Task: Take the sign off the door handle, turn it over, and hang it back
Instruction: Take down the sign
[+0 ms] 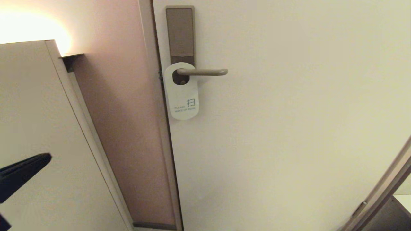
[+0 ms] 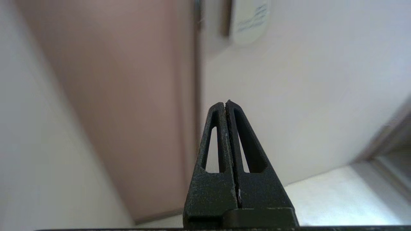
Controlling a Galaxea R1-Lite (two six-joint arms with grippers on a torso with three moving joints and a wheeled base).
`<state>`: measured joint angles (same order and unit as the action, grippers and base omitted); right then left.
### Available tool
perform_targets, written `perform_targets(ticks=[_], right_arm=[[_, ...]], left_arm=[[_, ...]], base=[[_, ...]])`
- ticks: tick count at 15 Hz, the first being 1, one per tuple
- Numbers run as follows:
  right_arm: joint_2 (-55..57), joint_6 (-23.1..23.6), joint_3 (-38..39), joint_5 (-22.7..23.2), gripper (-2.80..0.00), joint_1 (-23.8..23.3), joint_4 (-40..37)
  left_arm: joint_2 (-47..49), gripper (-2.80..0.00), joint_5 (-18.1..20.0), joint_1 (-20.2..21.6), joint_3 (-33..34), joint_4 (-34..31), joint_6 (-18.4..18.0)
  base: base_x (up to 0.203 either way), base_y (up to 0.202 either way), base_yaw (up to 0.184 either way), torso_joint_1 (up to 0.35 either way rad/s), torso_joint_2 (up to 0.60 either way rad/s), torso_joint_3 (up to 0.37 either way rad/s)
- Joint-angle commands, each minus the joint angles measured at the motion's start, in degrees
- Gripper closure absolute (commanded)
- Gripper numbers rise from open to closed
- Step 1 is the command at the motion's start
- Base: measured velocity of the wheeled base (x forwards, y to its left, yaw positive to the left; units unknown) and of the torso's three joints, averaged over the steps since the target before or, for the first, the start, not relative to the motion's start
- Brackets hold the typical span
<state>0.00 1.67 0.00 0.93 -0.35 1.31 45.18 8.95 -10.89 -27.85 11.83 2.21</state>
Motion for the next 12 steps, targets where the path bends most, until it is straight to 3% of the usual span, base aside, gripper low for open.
perform_targets(ticks=[1, 6, 12], right_arm=[[0.1, 0.0, 0.0, 0.0, 0.0, 0.0, 0.0], [0.0, 0.0, 0.0, 0.0, 0.0, 0.0, 0.0], [0.0, 0.1, 0.0, 0.0, 0.0, 0.0, 0.0]], left_arm=[[11.6, 0.0, 2.4, -0.4, -1.9, 3.8, 0.3], [22.9, 0.0, 10.9, -0.4, -5.2, 9.9, 0.7], [37.6, 0.0, 25.0, 4.8, -6.1, 22.9, 0.7]], base=[[0.0, 0.0, 0.0, 0.0, 0.0, 0.0], [0.0, 0.0, 0.0, 0.0, 0.0, 0.0], [0.0, 0.0, 0.0, 0.0, 0.0, 0.0]])
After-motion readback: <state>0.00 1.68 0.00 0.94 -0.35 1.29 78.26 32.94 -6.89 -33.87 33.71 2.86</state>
